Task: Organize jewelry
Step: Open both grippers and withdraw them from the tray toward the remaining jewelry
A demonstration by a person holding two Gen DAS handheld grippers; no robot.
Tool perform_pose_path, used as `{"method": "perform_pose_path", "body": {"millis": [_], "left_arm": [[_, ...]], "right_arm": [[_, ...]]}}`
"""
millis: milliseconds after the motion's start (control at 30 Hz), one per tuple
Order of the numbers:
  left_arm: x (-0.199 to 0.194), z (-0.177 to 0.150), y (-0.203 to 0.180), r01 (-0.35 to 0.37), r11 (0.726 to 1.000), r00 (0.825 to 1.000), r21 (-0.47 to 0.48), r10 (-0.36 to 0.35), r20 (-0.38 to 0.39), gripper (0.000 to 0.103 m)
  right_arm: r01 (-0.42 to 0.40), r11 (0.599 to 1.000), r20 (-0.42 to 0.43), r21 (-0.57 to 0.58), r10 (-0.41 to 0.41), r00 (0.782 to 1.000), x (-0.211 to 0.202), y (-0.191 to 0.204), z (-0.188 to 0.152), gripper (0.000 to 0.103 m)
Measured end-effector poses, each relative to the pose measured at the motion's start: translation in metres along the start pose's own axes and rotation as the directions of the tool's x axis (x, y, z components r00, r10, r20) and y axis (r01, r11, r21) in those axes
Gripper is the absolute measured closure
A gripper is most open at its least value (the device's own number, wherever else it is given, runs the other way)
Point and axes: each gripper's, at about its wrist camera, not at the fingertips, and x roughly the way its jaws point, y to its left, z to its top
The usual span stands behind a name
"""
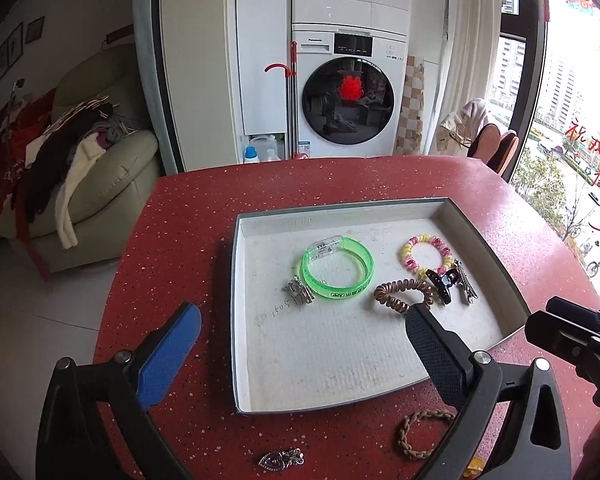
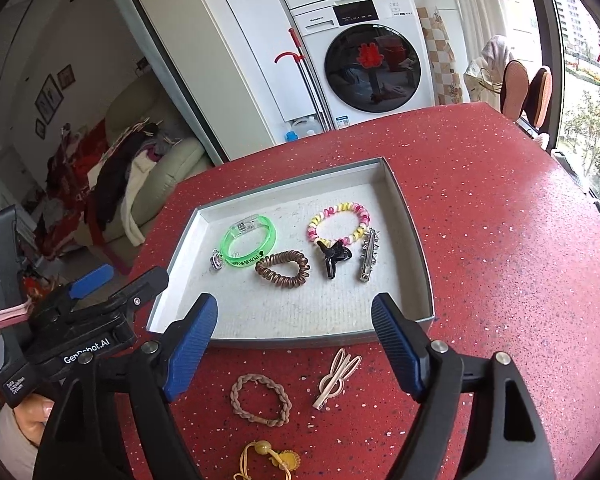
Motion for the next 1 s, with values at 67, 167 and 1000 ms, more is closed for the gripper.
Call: {"method": "perform_pose_path", "body": {"millis": [67,167,1000], "left_arm": [[-0.006,-0.004,0.000,0.000,1.000,1.000,0.001,0.000,0.002,0.000],[-0.016,-0.010,0.001,0.003,1.000,1.000,0.003,-0.003,0.007,0.000],[-0.038,-0.098,0.039,0.000,0.997,0.992,-0.075,-0.010,-0.127,0.000]], "right_arm": [[-0.006,1.000,0.019,0.009,0.006,1.000,-0.008,0.001,-0.003,0.018],[-0.019,1.000,0.053,0.018,0.018,0.998,-0.020,0.003,-0.008,0.017],[0.087,0.996,-0.173,0.028,-0.081,0.982,-0.010,-0.006,-0.094,0.017]]}}
